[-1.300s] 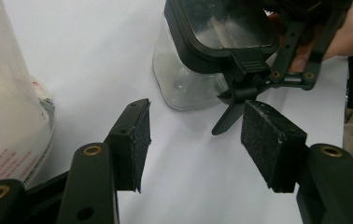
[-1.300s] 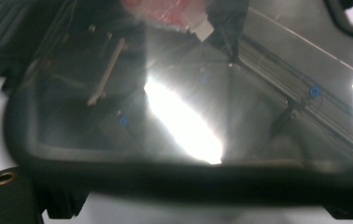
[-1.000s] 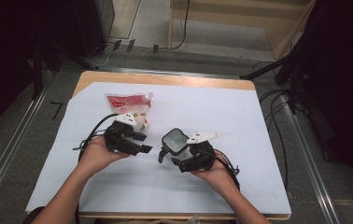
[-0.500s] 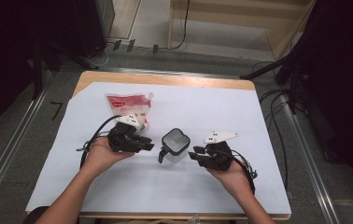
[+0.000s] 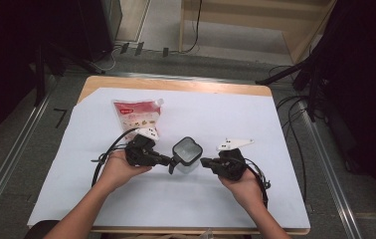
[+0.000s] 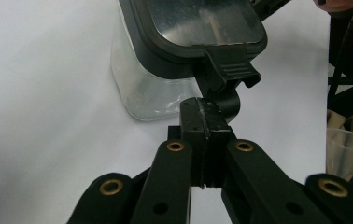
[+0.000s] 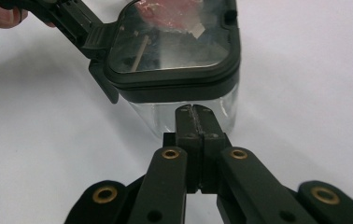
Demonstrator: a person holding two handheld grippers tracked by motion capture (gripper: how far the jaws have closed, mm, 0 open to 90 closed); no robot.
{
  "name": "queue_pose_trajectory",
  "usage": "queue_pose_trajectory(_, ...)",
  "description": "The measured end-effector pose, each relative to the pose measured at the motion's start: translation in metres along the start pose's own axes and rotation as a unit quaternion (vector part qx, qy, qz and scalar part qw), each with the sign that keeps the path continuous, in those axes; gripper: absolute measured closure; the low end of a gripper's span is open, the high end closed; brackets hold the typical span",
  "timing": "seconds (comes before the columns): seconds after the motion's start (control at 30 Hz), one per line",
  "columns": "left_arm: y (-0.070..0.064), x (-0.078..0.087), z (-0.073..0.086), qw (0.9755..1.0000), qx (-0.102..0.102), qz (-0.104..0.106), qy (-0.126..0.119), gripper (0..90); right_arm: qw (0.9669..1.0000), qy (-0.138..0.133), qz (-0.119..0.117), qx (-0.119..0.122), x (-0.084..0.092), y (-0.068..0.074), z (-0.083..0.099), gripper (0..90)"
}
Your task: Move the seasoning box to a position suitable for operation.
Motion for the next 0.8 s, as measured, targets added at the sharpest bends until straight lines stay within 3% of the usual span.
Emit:
queue_pose_trajectory(0.3, -0.007, -0.001, -0.003, 0.9999, -0.003, -0.009, -0.011, 90.0, 0.9999, 0.009, 0.007, 0.006, -0.008, 0.003, -0.002, 90.0)
queue_pose_trajectory(0.57, -0.013, -0.005, -0.006, 0.9998, -0.006, -0.014, -0.014, 90.0, 0.9999, 0.003, 0.009, -0.012, -0.008, -0.003, -0.002, 90.0)
queue_pose_trajectory(0.63, -0.017, -0.007, -0.008, 0.9993, -0.014, -0.029, -0.016, 90.0, 0.9999, 0.002, 0.012, -0.012, -0.008, -0.005, -0.002, 90.0)
queue_pose_trajectory(0.8, -0.024, -0.014, -0.013, 0.9994, -0.013, -0.023, -0.022, 90.0, 0.9994, 0.0, 0.014, -0.032, -0.006, -0.012, -0.002, 90.0)
Point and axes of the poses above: each handheld gripper's, and its own axes: x roughly backward along the jaws, z roughly out of its underside, y roughly to its left, the point moved 8 cm from there along -x, roughly forward along the jaws, and after that the axes turned 13 degrees about y, right-handed, at the moved point
